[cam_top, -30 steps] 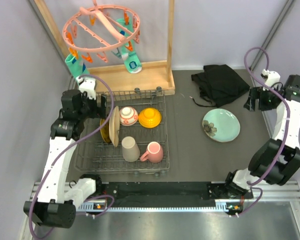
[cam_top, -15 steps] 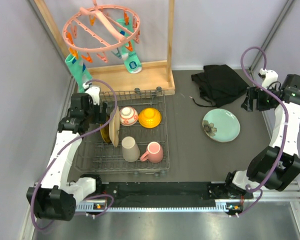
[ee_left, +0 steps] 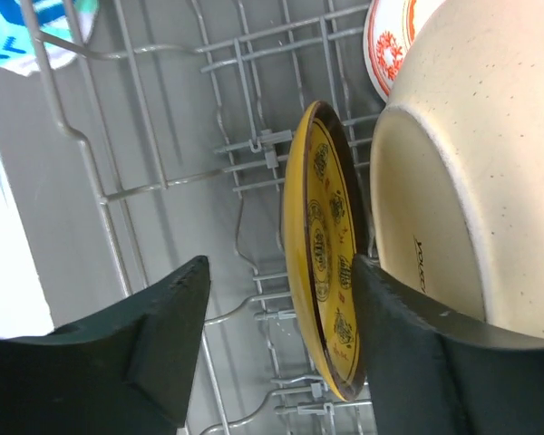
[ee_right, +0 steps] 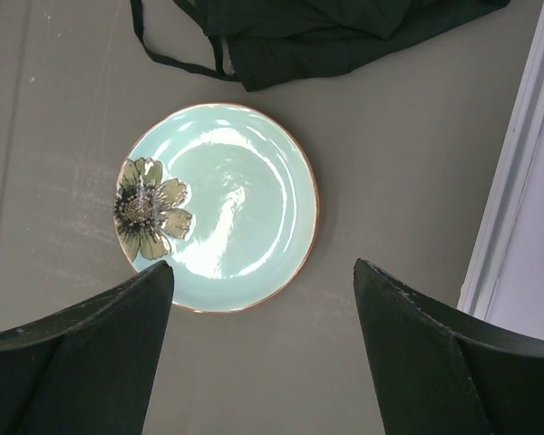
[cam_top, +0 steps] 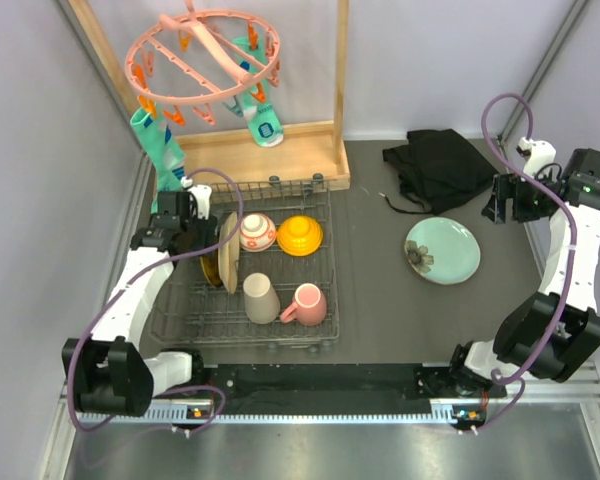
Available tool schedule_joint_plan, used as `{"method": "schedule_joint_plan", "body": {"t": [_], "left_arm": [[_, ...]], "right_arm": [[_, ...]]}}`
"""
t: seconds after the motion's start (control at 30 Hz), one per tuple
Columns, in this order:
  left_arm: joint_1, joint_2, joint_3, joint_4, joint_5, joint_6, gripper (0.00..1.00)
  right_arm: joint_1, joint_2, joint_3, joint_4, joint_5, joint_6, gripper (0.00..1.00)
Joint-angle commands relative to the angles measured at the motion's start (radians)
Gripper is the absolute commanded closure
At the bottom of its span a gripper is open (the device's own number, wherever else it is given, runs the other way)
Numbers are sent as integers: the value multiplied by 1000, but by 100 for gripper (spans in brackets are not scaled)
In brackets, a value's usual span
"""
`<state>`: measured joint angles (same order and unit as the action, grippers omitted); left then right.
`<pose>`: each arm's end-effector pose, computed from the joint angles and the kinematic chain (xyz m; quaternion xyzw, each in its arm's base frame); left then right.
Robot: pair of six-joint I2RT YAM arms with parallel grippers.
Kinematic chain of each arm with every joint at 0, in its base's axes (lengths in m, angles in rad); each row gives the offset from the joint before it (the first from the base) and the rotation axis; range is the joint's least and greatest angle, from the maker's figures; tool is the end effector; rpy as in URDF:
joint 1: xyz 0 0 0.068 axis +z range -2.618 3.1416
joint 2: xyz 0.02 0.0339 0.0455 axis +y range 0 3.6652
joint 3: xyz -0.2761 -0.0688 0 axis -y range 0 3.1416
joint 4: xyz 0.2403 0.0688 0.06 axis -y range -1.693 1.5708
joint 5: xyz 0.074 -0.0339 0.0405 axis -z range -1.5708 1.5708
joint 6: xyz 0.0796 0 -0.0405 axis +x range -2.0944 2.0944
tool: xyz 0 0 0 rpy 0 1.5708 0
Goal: Unload the mixed dishes from the dish rack
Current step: Pick up the plate from the dish rack.
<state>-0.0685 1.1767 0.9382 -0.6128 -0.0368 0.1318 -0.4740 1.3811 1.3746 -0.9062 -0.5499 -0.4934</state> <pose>0.2624 -0.0151 0.2545 0.0871 0.9318 0.0284 0.3513 0.2818 -0.0978 0.3308 -0.0966 0.9099 0.0828 0.3948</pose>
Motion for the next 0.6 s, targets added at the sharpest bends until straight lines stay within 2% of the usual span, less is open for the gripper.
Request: {"method": "schedule_joint_plan", "body": {"t": [0.0, 0.1, 0.33, 0.57], "left_arm": [[-2, 14, -6, 16, 31, 8, 35], [-7, 26, -10, 12, 64, 9, 43], [-13, 49, -9, 15, 77, 11, 52], [-14, 60, -6, 19, 72, 9, 68]], "right_arm": [[6, -17, 37, 7, -36, 4, 20], [6, -11, 34, 6, -45, 6, 20], [6, -13, 12, 9, -51, 1, 20], [6, -22, -6, 7, -56, -13, 20]]}}
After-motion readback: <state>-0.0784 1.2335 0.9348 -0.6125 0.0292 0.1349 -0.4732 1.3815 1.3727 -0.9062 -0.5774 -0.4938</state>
